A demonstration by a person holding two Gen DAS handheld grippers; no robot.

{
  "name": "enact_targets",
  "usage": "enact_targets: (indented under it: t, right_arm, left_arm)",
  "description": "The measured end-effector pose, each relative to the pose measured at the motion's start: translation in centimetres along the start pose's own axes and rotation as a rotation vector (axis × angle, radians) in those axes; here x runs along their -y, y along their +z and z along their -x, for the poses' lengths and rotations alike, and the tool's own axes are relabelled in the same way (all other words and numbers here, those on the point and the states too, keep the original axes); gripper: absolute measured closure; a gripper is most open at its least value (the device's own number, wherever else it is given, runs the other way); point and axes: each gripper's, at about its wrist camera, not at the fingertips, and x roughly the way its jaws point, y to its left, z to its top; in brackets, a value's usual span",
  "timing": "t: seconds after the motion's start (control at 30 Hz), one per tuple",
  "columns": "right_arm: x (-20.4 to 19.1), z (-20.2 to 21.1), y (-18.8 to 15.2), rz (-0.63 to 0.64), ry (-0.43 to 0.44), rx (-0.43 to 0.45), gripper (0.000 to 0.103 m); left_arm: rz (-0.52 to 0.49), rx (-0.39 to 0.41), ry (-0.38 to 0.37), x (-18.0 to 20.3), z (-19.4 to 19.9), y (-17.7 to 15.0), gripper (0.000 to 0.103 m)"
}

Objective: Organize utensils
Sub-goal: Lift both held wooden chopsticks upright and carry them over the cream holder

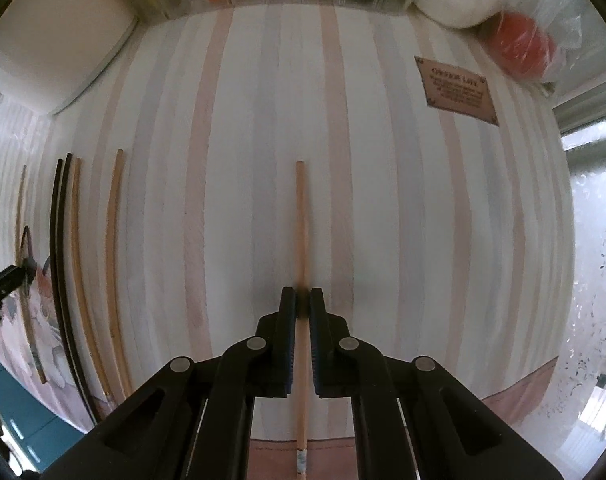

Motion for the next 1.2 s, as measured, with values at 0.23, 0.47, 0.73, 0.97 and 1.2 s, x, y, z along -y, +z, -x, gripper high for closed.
enact_targets:
  t: [0.23, 0.47, 0.73, 0.97, 1.2]
  right_arm:
    - [-3.5, 5.3, -0.8, 0.049, -0.031, 0.165, 0.096]
    - [-6.2, 10.5, -0.4, 0.112, -0.035, 0.301, 0.096]
    - [-6.8, 13.8, 0.5, 0.150, -0.016, 0.426, 0.096]
    - [-8.4, 19.4, 1.1, 0.166, -0.003, 0.576, 0.096]
    - [-9.3, 27.8, 2.9, 0.177, 0.017, 0.778, 0.096]
  left_arm:
    - [0.022, 0.089, 0.034, -1.2, 3.4, 0.7, 0.099]
    - [0.060, 0.200, 0.039, -3.3, 7.4, -0.2, 0.099]
    - [0.094, 0.330, 0.049, -5.1, 12.1, -0.4, 0.099]
    - [0.106, 0.443, 0.085, -5.8, 16.9, 0.6, 0.099]
    - [0.098, 0.579, 0.122, -6.3, 22.5, 2.8, 0.099]
